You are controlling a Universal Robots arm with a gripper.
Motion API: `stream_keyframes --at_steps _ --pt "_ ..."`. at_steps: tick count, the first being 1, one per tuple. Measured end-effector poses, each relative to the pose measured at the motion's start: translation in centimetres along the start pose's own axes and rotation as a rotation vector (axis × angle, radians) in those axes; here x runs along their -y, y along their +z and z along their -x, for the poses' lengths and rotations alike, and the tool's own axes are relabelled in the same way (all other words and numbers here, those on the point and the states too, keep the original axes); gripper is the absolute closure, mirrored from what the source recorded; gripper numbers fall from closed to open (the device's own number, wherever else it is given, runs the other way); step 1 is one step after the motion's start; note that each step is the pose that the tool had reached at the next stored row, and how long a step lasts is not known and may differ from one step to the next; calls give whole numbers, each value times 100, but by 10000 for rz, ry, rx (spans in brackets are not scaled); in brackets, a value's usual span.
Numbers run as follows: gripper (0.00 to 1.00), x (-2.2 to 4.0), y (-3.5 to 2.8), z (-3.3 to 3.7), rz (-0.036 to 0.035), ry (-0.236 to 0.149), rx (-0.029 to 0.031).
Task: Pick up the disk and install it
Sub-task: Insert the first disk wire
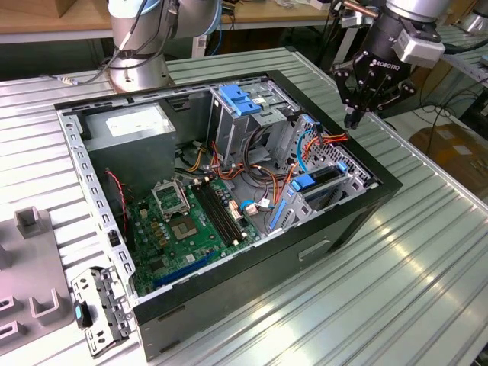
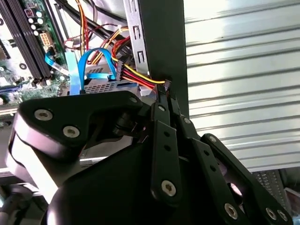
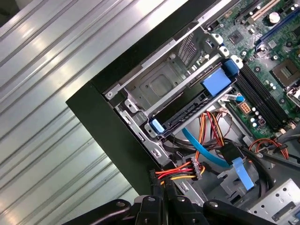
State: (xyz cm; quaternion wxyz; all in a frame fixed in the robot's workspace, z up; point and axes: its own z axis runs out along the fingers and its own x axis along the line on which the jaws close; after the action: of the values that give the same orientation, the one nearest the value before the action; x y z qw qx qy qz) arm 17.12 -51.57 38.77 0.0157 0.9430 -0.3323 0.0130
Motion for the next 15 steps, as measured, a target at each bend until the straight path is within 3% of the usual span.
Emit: stream_keyframes --at_steps 2,3,7,10,11,15 --pt "81 0 20 -1 -43 -136 -50" --pt "75 0 36 0 -52 -135 -62" --pt "75 1 91 2 -112 -133 -139" --pt "74 1 127 4 -137 -159 -169" --pt "67 2 139 4 -143 -173 -176" --pt "67 -12 181 -4 -174 -306 -215"
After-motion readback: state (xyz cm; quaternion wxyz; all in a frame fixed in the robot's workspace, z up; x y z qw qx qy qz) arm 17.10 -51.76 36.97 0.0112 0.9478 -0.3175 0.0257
